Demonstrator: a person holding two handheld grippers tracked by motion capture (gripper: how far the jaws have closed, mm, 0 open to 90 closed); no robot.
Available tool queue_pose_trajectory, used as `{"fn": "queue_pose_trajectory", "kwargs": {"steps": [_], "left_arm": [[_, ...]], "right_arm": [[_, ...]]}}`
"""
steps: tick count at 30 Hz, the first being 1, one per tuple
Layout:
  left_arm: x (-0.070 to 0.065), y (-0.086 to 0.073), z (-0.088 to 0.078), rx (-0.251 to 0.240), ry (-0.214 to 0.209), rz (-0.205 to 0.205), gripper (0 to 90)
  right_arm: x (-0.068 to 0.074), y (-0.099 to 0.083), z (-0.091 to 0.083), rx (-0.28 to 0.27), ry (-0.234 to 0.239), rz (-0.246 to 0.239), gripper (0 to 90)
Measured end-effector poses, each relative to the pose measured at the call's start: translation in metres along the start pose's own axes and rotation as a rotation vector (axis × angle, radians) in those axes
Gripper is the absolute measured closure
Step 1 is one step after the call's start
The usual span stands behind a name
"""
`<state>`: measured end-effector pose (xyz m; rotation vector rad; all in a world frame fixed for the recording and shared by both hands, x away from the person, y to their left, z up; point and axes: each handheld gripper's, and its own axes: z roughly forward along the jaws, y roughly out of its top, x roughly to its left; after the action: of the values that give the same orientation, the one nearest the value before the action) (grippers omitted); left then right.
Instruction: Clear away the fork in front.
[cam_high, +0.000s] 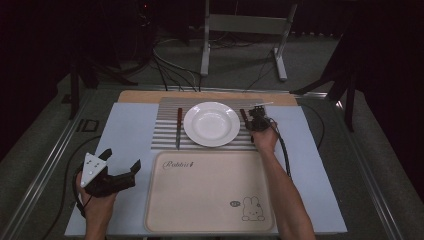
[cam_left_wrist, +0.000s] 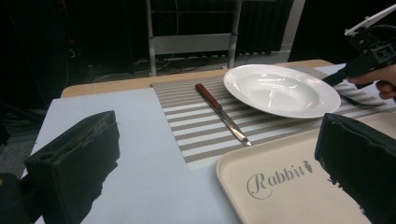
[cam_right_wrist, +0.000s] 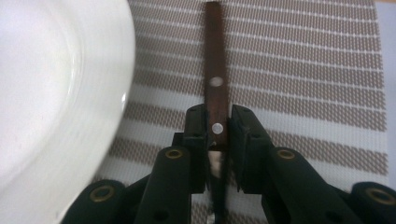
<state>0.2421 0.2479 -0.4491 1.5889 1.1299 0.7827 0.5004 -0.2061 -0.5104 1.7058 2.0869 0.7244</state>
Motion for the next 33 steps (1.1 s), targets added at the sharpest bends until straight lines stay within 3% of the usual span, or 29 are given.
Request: {"fn": "queue_pose_trajectory", "kwargs": {"steps": [3,8,12,15,18,23,33], "left_arm": [[0.001,0.000,0.000,0.004,0.002,0.001,0.6],[-0.001,-0.001,0.001,0.011,0.003,0.006,0.6],[-0.004,0.000,0.003,0.014,-0.003,0.016,0.7],[-0.005,-0.001,0.004,0.021,-0.005,0.022,0.7],[-0.005,-0.001,0.004,0.023,-0.005,0.024,0.7],[-0.003,-0.001,0.004,0.023,0.000,0.020,0.7],[-0.004,-0.002,0.005,0.028,-0.003,0.024,0.7]], "right_arm": [[-0.005,-0.004,-0.006,0.026,-0.004,-0.025,77.6],[-0.017,-0.017,-0.019,0.060,0.037,-0.056,77.6],[-0.022,-0.025,-0.030,0.101,0.047,-0.116,77.6],[-0.026,-0.029,-0.035,0.128,0.082,-0.114,77.5],[-0.026,-0.028,-0.036,0.145,0.071,-0.120,76.7],[-0.025,-0.022,-0.031,0.165,0.067,-0.085,73.9],[-0.011,-0.015,-0.032,0.287,0.007,-0.212,77.4]]}}
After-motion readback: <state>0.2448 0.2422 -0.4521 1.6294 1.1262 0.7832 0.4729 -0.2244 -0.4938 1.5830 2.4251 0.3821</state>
